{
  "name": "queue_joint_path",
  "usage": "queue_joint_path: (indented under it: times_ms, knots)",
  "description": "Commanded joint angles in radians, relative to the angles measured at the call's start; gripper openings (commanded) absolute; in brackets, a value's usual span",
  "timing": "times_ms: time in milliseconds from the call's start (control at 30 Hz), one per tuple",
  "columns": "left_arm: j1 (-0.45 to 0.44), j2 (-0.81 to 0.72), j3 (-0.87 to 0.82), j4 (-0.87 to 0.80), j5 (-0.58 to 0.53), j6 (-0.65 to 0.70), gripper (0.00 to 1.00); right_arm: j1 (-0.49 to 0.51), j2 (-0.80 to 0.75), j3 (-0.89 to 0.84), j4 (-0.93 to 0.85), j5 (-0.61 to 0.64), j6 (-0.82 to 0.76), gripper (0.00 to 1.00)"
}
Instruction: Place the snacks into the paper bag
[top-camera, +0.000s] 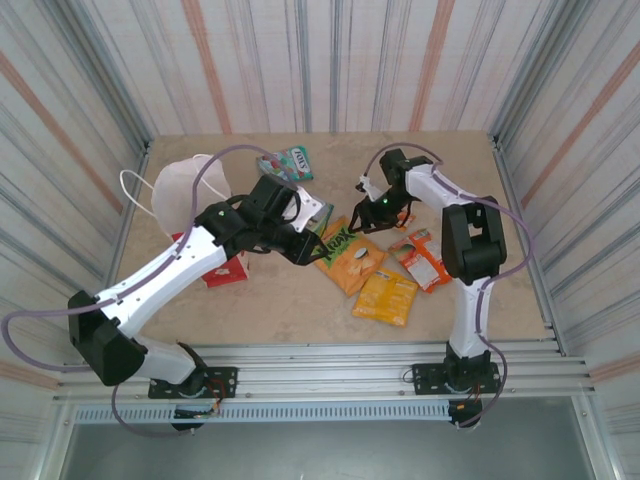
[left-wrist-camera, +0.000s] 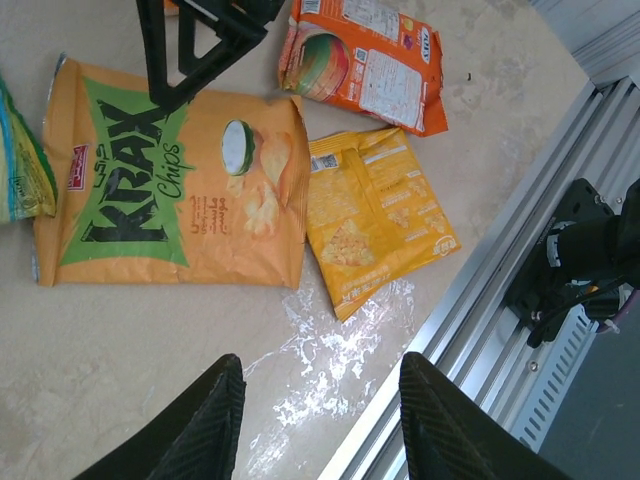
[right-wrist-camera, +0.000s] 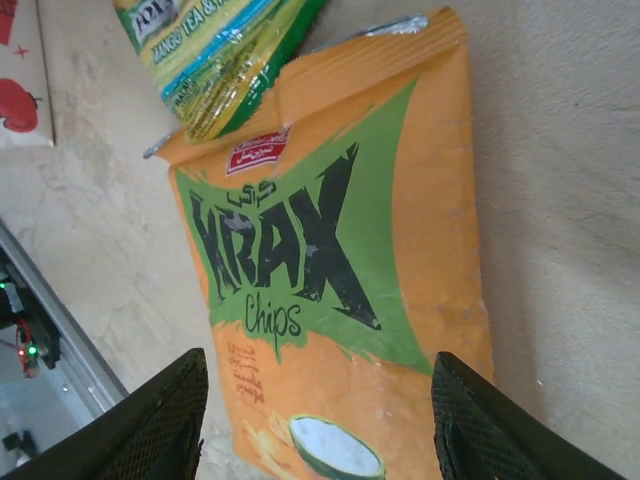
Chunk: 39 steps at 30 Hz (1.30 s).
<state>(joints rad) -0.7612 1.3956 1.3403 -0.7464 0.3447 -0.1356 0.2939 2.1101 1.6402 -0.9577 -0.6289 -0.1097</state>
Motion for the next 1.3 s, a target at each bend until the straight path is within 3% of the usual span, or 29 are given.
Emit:
queue_joint_path:
  times_ms: [0, 467, 833, 1067, 1267]
  knots:
    - [-0.003, 0.011, -0.002, 0.018, 0.011, -0.003, 0.46, -0.005, 0.028, 0.020, -0.055, -0.019, -0.050, 0.61]
    - [-0.006, 0.003, -0.001, 0.049, 0.015, -0.009, 0.46, -0.007, 0.072, 0.004, -0.008, 0.053, -0.048, 0.63]
    - [-0.007, 0.037, -0.026, 0.077, 0.040, -0.021, 0.44, -0.009, 0.057, -0.007, 0.058, 0.123, -0.014, 0.73]
    - [-0.039, 0.100, -0.003, 0.045, -0.031, -0.029, 0.41, -0.004, 0.083, -0.006, -0.059, 0.044, -0.086, 0.73]
    - [-0.063, 0.138, -0.013, 0.042, -0.061, -0.050, 0.40, 0.035, 0.083, -0.040, -0.077, 0.180, -0.079, 0.67]
